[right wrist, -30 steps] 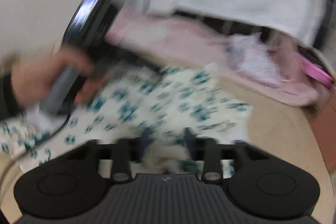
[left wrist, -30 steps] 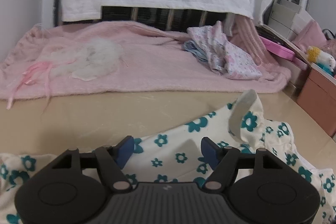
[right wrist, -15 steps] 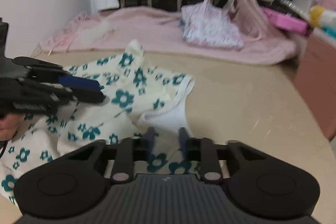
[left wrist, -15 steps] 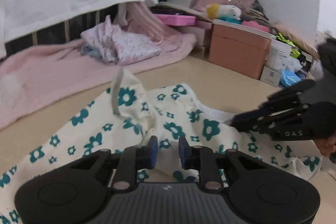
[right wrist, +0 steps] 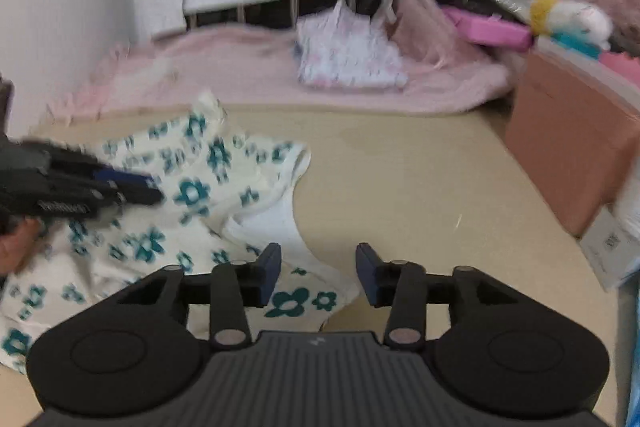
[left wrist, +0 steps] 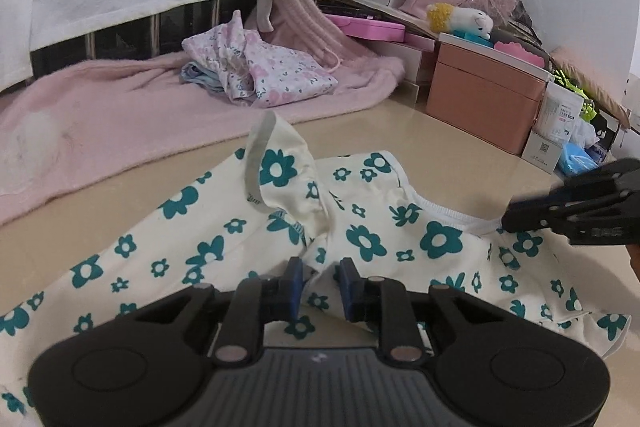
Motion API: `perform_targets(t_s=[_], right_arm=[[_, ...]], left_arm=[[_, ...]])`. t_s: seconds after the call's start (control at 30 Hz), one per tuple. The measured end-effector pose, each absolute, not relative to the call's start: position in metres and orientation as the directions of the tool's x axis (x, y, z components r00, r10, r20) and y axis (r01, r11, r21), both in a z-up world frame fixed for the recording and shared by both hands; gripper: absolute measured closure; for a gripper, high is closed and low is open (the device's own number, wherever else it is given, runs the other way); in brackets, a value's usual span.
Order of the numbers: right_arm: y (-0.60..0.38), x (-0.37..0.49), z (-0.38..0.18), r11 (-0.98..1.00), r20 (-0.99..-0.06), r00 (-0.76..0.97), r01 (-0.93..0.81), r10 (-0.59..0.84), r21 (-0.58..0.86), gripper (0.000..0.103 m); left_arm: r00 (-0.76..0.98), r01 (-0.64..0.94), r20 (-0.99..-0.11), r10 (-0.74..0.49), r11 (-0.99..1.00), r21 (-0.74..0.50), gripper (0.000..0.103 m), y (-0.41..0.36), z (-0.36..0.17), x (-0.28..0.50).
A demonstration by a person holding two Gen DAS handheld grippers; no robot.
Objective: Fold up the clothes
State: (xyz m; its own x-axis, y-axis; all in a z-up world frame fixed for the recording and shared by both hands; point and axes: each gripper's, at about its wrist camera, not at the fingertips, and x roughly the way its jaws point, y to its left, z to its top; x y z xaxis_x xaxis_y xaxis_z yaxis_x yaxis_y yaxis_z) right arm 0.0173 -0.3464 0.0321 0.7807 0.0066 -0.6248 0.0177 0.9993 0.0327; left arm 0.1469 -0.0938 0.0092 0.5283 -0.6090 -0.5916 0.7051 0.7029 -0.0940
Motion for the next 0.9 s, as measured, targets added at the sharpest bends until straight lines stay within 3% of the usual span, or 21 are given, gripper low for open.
perform_targets(t_s=[0.3, 0.37, 0.43, 0.53, 0.67, 0.73, 0.87, 0.9], right_arm=[[-0.351, 0.01, 0.022, 0.998, -0.673, 0.737, 0.047, -0.062, -0.04, 0.097], [-0.345, 0.011, 0.032, 0.997, -0.647, 0.759, 0.045, -0.07, -0.056, 0.089], [-0.342, 0.017, 0.045, 0.999, -0.61, 0.791, 0.036, -0.052, -0.039, 0.07], [-0.332, 0.041, 0.052, 0.999, -0.6, 0.8, -0.022, 0.002, -0.026, 0.07], [-0.315, 0.083, 0.034, 0.993, -0.668, 0.737, -0.115, 0.101, 0.022, 0.075], [-0.31, 0.097, 0.023, 0.993, -0.706, 0.702, -0.116, 0.095, 0.018, 0.098], [-0.316, 0.105, 0.022, 0.998, -0.688, 0.723, -0.06, 0.065, 0.031, 0.098], [-0.319, 0.105, 0.021, 0.998, -0.685, 0.726, -0.044, 0.06, 0.04, 0.092]], left_arm=[[0.518, 0.706, -0.591, -0.618, 0.699, -0.113, 0.083, -0.092, 0.009, 0.15], [0.516, 0.704, -0.59, -0.621, 0.7, -0.121, 0.083, -0.091, 0.009, 0.151], [0.517, 0.703, -0.591, -0.619, 0.701, -0.12, 0.083, -0.092, 0.009, 0.151], [0.522, 0.702, -0.592, -0.614, 0.703, -0.111, 0.083, -0.093, 0.01, 0.15], [0.519, 0.701, -0.591, -0.617, 0.703, -0.12, 0.083, -0.091, 0.009, 0.151], [0.52, 0.701, -0.592, -0.616, 0.704, -0.117, 0.083, -0.092, 0.01, 0.15], [0.524, 0.698, -0.593, -0.611, 0.707, -0.112, 0.083, -0.093, 0.01, 0.149], [0.525, 0.698, -0.593, -0.611, 0.708, -0.112, 0.083, -0.093, 0.01, 0.148]])
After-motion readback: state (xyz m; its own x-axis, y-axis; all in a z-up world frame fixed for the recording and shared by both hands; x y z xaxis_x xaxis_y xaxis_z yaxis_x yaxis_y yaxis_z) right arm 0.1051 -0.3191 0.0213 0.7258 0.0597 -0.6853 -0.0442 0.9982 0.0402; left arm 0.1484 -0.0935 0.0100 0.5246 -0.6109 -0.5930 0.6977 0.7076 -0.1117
